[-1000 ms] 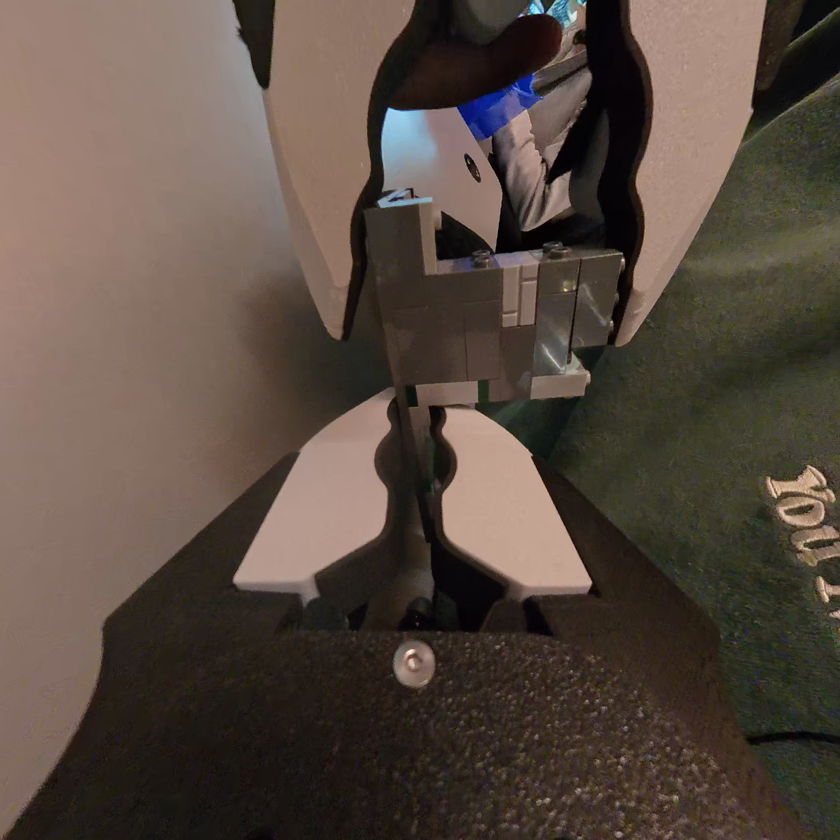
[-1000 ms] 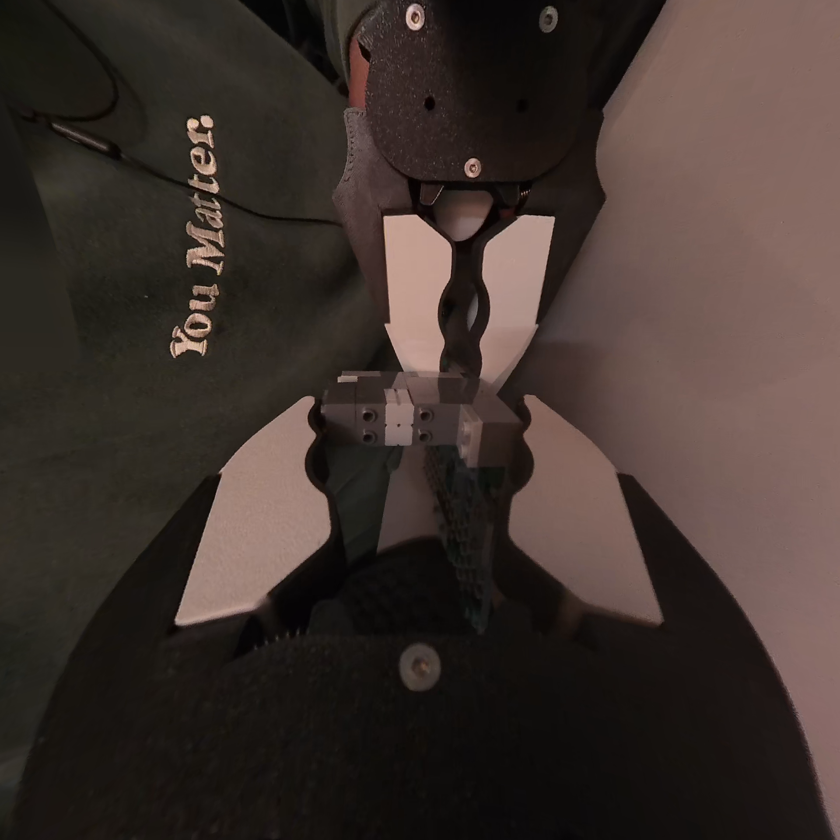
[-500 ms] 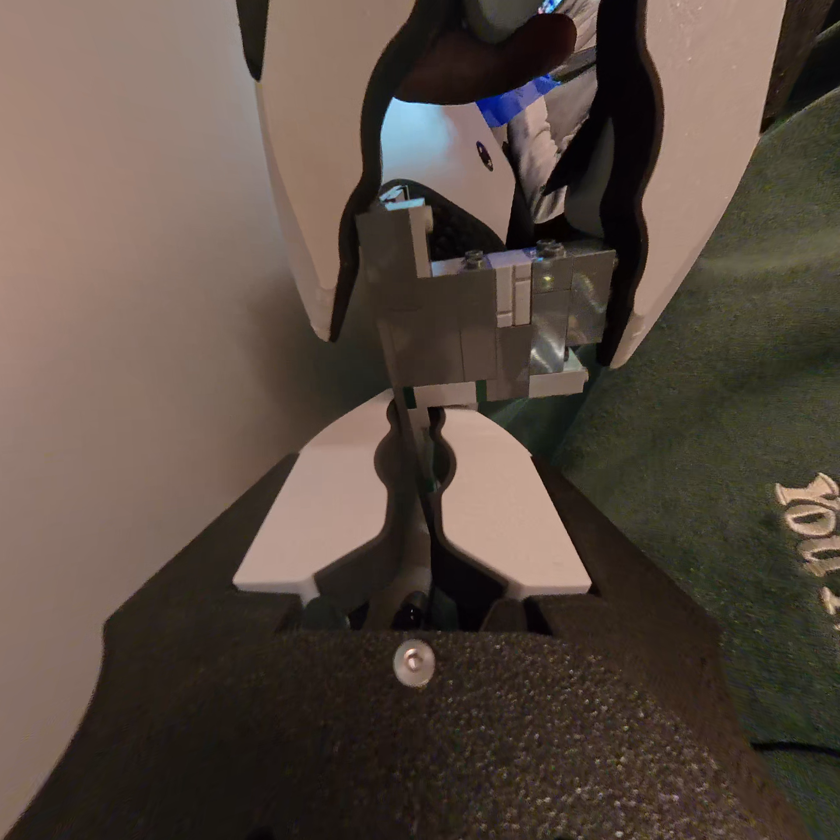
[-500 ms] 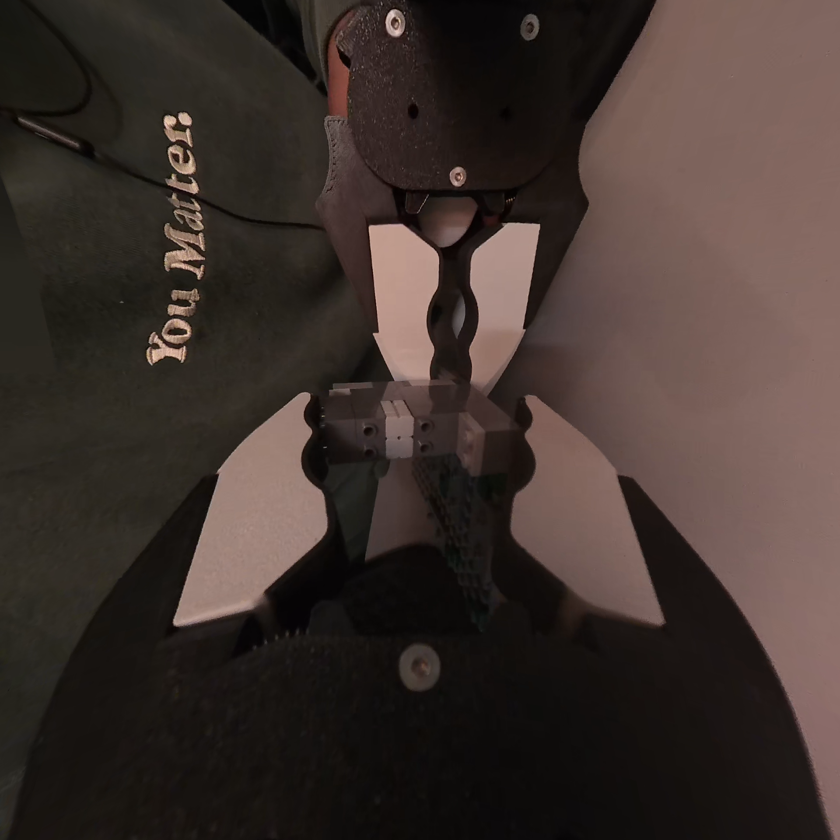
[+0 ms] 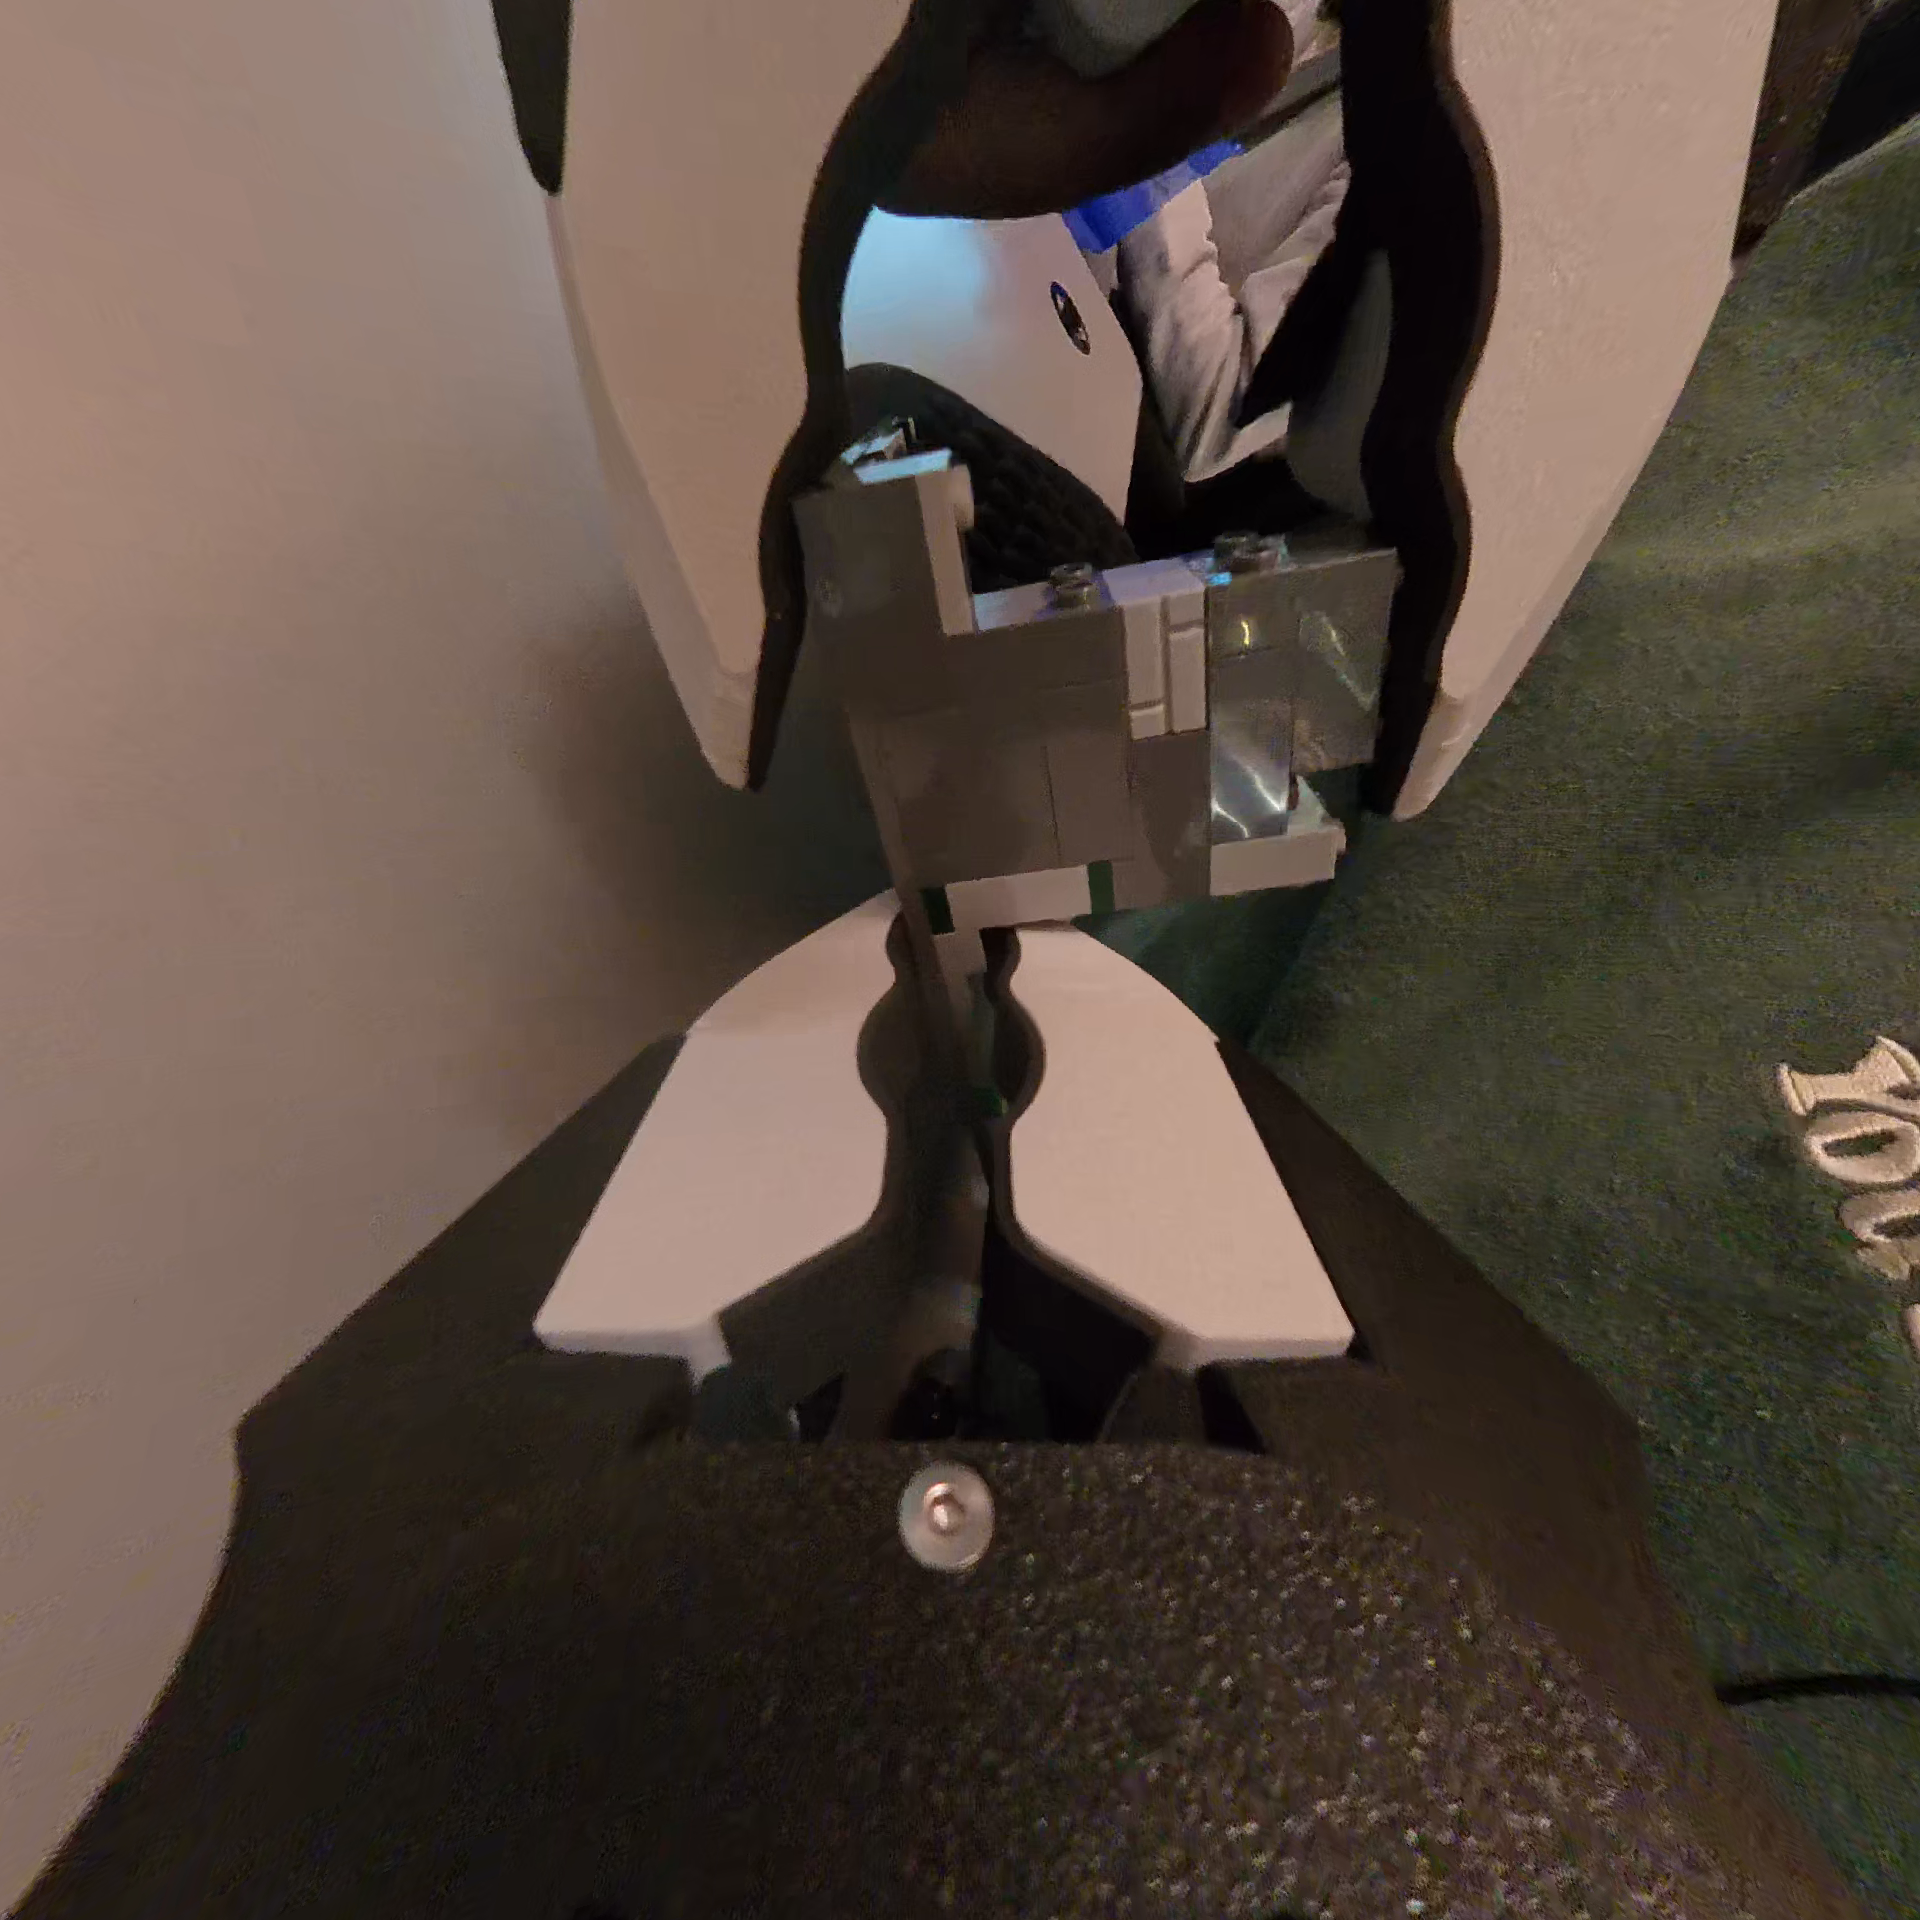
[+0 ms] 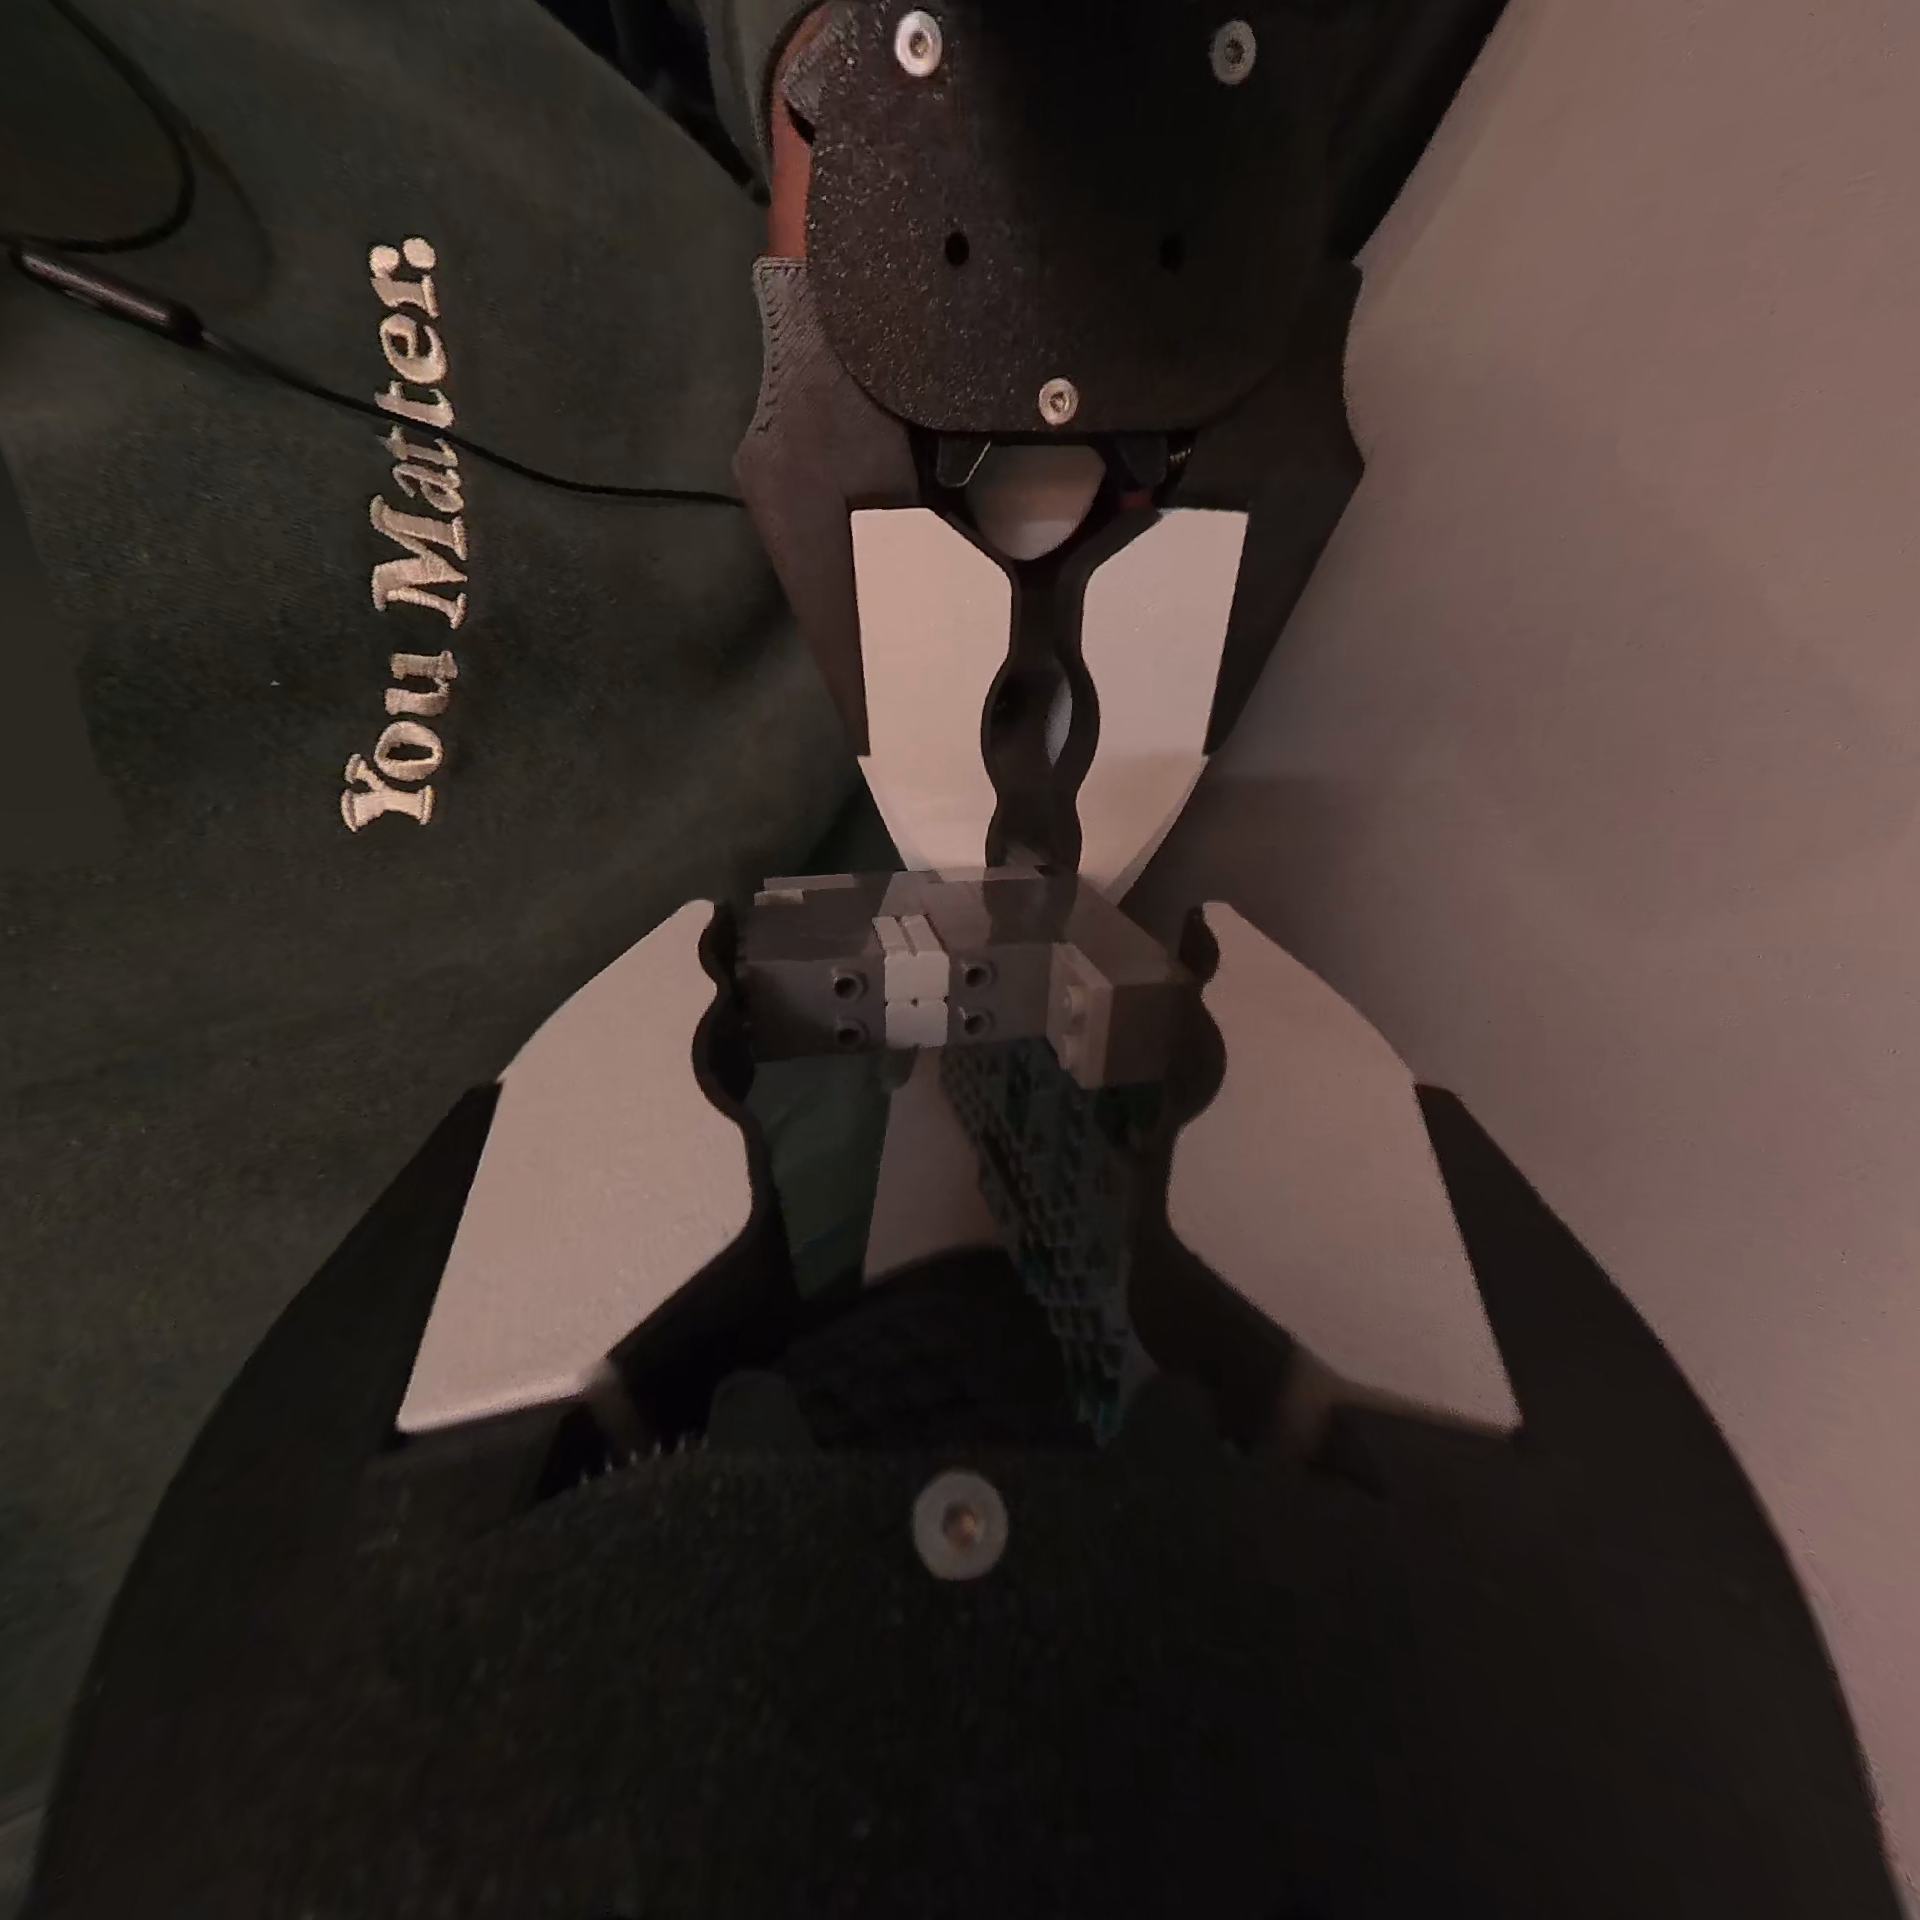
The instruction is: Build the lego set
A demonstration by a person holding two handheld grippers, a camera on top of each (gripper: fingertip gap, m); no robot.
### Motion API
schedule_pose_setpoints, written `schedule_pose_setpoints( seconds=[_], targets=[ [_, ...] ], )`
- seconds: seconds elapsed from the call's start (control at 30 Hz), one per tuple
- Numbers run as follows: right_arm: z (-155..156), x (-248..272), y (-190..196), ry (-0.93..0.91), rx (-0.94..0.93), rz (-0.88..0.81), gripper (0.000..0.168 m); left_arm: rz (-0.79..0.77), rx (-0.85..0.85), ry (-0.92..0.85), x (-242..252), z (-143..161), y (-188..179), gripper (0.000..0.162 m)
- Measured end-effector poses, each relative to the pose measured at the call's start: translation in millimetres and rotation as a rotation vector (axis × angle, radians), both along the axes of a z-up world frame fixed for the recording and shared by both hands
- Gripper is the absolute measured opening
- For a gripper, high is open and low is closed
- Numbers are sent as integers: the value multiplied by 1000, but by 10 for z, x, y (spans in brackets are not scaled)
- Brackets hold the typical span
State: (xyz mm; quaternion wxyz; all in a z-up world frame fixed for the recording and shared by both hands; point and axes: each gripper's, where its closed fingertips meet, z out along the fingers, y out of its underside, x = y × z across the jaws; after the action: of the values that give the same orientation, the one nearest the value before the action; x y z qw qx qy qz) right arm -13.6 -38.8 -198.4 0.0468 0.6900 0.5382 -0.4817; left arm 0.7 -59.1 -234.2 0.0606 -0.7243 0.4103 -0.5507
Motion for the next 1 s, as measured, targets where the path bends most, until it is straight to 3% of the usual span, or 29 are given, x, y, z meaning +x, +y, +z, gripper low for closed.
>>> schedule_pose_setpoints(
  seconds=[0.1,0.23,0.43,0.63,0.8,1.0],
  targets=[
    [54,19,30,-28,-9,21,82,15,-23,-43,21,77,51,10],
    [304,-27,201,92,-32,-44,85,42,-123,-138,35,250,154,10],
    [633,77,719,279,172,-238,73,97,-288,-201,3,289,400,10],
    [399,594,1430,149,662,-422,48,157,-354,-219,-18,288,697,10],
    [35,1030,1830,35,839,-548,0,218,-423,-222,-16,191,915,10],
    [-218,1174,2091,38,893,-644,0,250,-437,-228,10,116,1043,10]
  ],
)
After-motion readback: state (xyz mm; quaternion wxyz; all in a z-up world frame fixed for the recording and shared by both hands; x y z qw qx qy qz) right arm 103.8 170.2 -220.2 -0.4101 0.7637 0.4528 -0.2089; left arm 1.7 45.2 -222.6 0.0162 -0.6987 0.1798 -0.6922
